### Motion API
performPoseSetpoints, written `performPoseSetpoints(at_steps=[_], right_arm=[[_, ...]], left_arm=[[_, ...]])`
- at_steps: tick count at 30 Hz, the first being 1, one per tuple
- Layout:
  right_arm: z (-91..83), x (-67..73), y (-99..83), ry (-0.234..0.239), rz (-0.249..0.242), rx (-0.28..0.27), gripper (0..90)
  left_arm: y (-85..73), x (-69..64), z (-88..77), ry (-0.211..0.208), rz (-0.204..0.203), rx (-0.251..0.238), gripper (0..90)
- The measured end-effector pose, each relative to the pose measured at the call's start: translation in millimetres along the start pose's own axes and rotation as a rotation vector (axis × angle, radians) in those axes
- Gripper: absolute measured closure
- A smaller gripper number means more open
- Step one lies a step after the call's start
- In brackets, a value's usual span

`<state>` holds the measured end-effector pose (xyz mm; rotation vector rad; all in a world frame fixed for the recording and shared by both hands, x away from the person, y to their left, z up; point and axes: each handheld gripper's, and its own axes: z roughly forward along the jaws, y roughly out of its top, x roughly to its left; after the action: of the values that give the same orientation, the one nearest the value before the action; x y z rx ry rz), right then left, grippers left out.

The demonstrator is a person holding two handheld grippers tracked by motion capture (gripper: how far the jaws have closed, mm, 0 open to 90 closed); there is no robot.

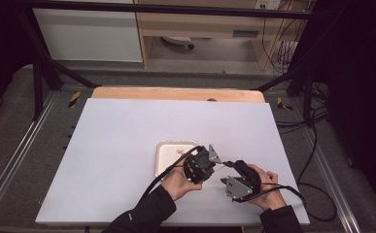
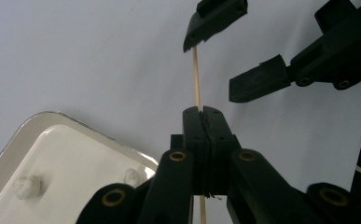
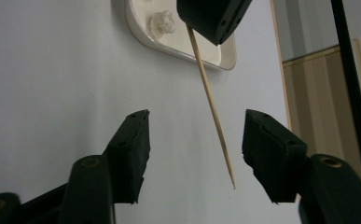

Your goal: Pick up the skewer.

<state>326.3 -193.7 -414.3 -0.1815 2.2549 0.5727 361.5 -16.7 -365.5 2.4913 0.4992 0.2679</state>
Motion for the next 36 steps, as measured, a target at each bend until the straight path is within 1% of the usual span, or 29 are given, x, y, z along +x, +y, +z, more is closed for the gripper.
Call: performPoseSetpoints(at_steps=[1, 2, 4, 11, 13, 15, 17, 18, 19, 21, 23, 26, 28, 30, 36], right_arm=[[0.8, 0.1, -0.1, 0.000, -0.023, 0.004, 47.9], [1.4, 1.8, -0.2, 0.000, -0.027, 0.016, 49.8], [3.0, 2.3, -0.4, -0.004, -0.057, 0.029, 53.1], [5.2, 4.7, -0.7, -0.007, -0.123, 0.046, 65.3], [5.6, 3.9, -0.6, -0.012, -0.150, 0.045, 68.5], [5.9, 4.4, -0.5, -0.011, -0.154, 0.041, 71.2], [5.9, 4.8, 0.0, -0.007, -0.168, 0.049, 74.6], [6.4, 5.5, -0.1, 0.000, -0.165, 0.048, 76.5], [6.8, 4.9, 0.2, 0.001, -0.183, 0.052, 77.7], [7.7, 6.0, 0.2, 0.007, -0.187, 0.057, 80.2], [8.5, 6.6, 0.3, 0.008, -0.194, 0.057, 82.5], [9.0, 7.3, 0.3, 0.005, -0.208, 0.059, 88.3], [8.8, 6.5, 0.7, 0.000, -0.226, 0.055, 89.0], [8.2, 7.2, 1.2, -0.002, -0.222, 0.063, 89.2], [6.5, 6.7, 2.9, -0.031, -0.235, 0.065, 89.5]], left_arm=[[0.5, -0.6, 0.6, -0.002, 0.002, 0.005, 89.1], [1.2, -1.4, 1.2, -0.005, 0.008, 0.008, 89.1], [2.3, -3.1, 2.3, -0.009, 0.012, 0.013, 89.1], [3.0, -5.1, 6.6, -0.021, 0.024, 0.029, 89.1], [3.3, -5.7, 7.8, -0.024, 0.029, 0.036, 89.1], [3.6, -6.7, 8.2, -0.027, 0.032, 0.039, 89.1], [3.6, -7.0, 8.5, -0.027, 0.034, 0.043, 89.1], [3.6, -6.9, 8.7, -0.027, 0.035, 0.045, 89.1], [3.4, -6.8, 8.9, -0.027, 0.032, 0.044, 89.1], [3.3, -6.7, 9.2, -0.028, 0.032, 0.045, 89.1], [3.5, -6.8, 9.2, -0.033, 0.033, 0.046, 89.1], [3.5, -6.9, 8.8, -0.036, 0.033, 0.043, 89.1], [3.2, -5.9, 8.4, -0.041, 0.032, 0.043, 89.1], [3.1, -5.1, 8.0, -0.044, 0.029, 0.042, 89.0], [2.5, -0.8, 4.9, -0.055, 0.029, 0.027, 88.2]])
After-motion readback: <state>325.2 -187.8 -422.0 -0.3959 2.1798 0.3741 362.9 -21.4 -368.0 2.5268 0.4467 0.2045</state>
